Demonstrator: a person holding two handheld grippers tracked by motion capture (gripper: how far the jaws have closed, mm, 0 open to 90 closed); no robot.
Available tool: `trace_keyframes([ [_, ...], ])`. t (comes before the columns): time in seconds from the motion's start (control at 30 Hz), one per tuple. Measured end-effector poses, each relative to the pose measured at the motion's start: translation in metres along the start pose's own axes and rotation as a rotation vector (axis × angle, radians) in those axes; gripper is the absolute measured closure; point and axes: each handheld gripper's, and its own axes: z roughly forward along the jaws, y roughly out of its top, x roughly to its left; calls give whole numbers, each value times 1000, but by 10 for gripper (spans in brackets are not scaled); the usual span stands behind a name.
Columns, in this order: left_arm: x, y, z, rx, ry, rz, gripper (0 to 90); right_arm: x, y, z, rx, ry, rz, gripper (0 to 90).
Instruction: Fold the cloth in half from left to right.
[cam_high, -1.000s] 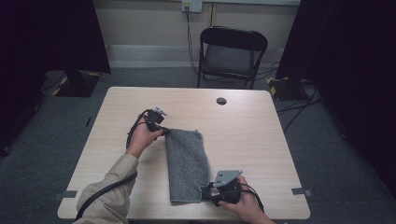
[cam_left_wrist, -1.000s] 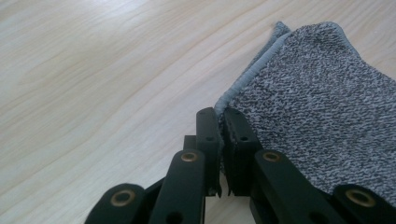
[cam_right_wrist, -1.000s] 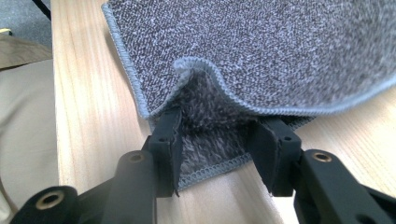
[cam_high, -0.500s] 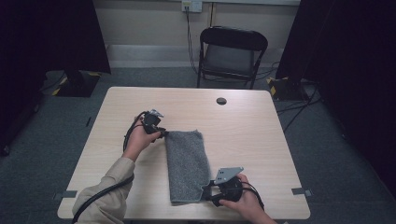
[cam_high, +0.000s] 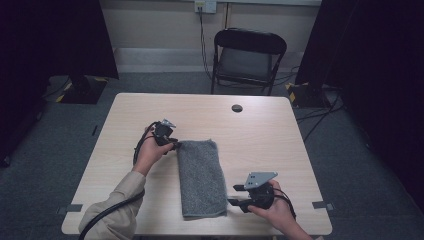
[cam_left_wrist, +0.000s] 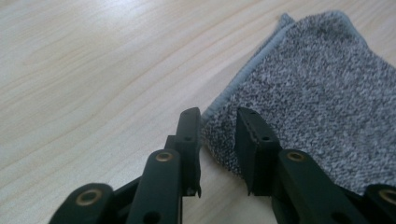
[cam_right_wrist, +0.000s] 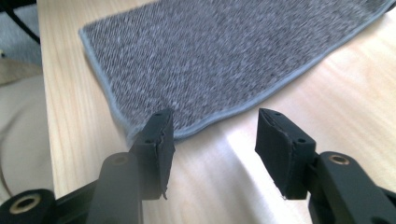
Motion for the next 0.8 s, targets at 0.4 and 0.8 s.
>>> trace_keyframes([
  [0.4,1,-3,10,35,16,43,664,-7,16,32,19,3,-50,446],
  [0.8,-14,-9,12,40,-21,83,648,13,-3,33,68,20,-112,454],
])
